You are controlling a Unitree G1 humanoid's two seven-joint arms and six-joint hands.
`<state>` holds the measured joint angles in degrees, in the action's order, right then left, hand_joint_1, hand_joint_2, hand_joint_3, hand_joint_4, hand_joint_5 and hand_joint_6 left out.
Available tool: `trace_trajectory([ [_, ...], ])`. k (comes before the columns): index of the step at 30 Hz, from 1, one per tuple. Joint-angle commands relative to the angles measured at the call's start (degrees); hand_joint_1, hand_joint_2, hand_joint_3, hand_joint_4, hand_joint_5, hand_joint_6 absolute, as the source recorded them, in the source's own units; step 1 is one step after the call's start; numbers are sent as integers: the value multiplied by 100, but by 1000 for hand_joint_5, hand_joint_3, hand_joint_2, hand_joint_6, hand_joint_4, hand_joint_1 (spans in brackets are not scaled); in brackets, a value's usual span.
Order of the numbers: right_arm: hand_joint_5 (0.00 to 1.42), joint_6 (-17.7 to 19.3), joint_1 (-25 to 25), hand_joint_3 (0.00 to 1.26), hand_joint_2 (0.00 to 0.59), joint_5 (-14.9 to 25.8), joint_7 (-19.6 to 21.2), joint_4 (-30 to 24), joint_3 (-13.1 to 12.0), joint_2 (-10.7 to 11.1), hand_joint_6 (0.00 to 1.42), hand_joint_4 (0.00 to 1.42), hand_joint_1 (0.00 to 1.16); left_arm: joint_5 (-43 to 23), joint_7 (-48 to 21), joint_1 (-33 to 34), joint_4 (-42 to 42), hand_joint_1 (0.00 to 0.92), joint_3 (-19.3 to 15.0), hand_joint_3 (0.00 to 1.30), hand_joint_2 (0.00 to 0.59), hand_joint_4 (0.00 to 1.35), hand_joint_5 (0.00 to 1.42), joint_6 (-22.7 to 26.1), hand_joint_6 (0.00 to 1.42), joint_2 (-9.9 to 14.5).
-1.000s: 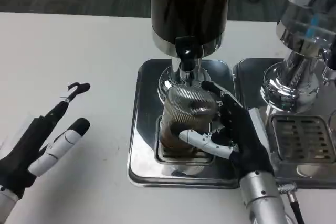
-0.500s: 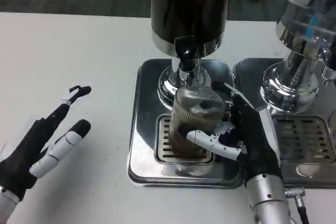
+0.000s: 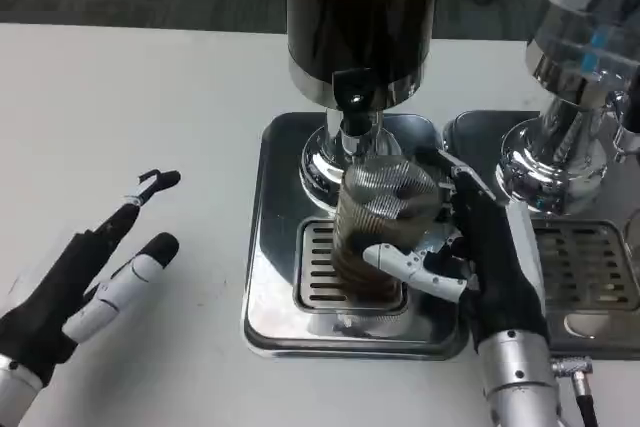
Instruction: Grasp the cup under the faucet to collect the drink, then remove the cup.
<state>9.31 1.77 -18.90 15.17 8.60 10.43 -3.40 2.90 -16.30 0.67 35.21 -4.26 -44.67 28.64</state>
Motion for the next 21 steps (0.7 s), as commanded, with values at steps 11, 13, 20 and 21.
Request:
trace_trajectory([
  [11, 862, 65, 352, 270, 165, -717, 415, -716, 116, 97, 1246, 628, 1005, 317, 67, 99, 4, 0, 139, 100, 170, 0, 0, -152, 0, 113],
  [13, 862, 36, 455, 271, 164, -841, 414, -863, 140, 144, 1246, 628, 1006, 532, 171, 85, -75, 0, 141, 84, 167, 0, 0, -215, 0, 179],
  [20, 866, 52, 787, 272, 165, -835, 281, -1110, 171, 221, 1247, 628, 1007, 1274, 620, 1, -333, 0, 178, 1, 165, 0, 0, -207, 0, 344],
  [21, 866, 60, 817, 272, 167, -853, 287, -1133, 184, 225, 1248, 628, 1006, 1305, 637, -3, -344, 0, 191, 0, 167, 0, 0, -198, 0, 349],
])
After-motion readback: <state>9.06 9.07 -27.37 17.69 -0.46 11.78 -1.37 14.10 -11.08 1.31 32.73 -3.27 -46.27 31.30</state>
